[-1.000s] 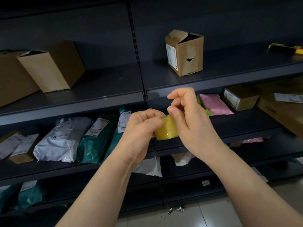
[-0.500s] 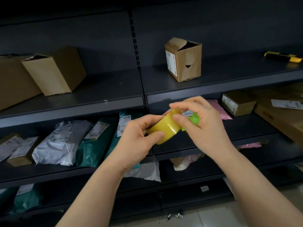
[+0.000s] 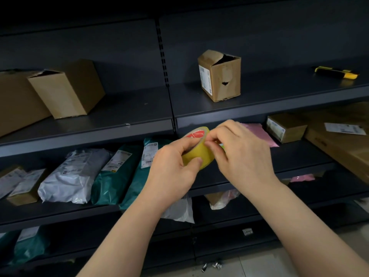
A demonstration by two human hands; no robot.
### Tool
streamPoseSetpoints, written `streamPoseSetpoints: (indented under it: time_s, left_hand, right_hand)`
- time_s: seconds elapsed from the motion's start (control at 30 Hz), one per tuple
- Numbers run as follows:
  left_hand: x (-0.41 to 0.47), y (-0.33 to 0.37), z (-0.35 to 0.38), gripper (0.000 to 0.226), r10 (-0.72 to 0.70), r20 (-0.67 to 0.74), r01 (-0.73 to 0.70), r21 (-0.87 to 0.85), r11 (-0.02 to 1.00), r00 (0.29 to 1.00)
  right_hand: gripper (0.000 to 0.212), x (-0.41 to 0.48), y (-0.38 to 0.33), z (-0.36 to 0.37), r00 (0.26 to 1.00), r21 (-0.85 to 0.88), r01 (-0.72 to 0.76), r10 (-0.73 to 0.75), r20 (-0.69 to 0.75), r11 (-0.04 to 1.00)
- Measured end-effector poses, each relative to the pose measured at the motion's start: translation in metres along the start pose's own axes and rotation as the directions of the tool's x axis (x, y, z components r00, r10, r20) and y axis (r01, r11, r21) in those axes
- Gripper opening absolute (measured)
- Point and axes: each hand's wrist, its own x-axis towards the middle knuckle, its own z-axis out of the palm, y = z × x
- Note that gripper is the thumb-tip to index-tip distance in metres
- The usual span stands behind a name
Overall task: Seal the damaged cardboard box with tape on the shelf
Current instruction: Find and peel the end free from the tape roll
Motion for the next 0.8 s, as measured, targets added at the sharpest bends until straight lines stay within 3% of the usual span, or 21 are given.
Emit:
streamPoseSetpoints:
  time_s: [0.1, 0.2, 0.4, 0.5, 0.57, 0.7, 0.8]
  left_hand:
    - [0.000, 0.004, 0.001, 0.041, -0.030, -0.012, 0.030, -0.038, 0.999, 0.999]
    - [0.007, 0.006, -0.002, 0.038, -0.064, -0.049, 0.060, -0.071, 0.996, 0.997]
    - [0.016, 0.019, -0.009, 0.029, 0.009, -0.054, -0.005, 0.066, 0.998, 0.998]
    - [0.021, 0.029, -0.011, 0.035, 0.086, -0.072, -0.076, 0.130, 0.989, 0.994]
    - [0.025, 0.036, -0.010, 0.032, 0.147, -0.058, -0.133, 0.202, 0.970, 0.987]
    - [0.030, 0.048, -0.003, 0.037, 0.214, 0.002, -0.209, 0.244, 0.947, 0.977]
    - [0.035, 0.054, 0.005, 0.041, 0.198, 0.020, -0.197, 0.247, 0.949, 0.980]
  right_hand:
    - [0.015, 0.003, -0.002, 0.000, 0.999, -0.074, 0.044, -0.045, -0.001, 0.996]
    - [0.007, -0.002, -0.006, 0.002, 0.997, 0.056, 0.076, -0.077, 0.018, 0.996]
    - [0.009, 0.006, 0.003, -0.008, 0.986, 0.363, -0.161, 0.132, 0.103, 0.918]
    - [0.022, 0.012, 0.006, -0.020, 0.959, 0.535, -0.273, 0.182, 0.217, 0.800]
    - [0.028, 0.016, 0.010, -0.023, 0.942, 0.598, -0.335, 0.266, 0.204, 0.728]
    - [0.010, 0.025, 0.024, -0.026, 0.926, 0.589, -0.348, 0.365, 0.096, 0.729]
    - [0.008, 0.030, 0.035, -0.031, 0.939, 0.465, -0.315, 0.342, 0.026, 0.828]
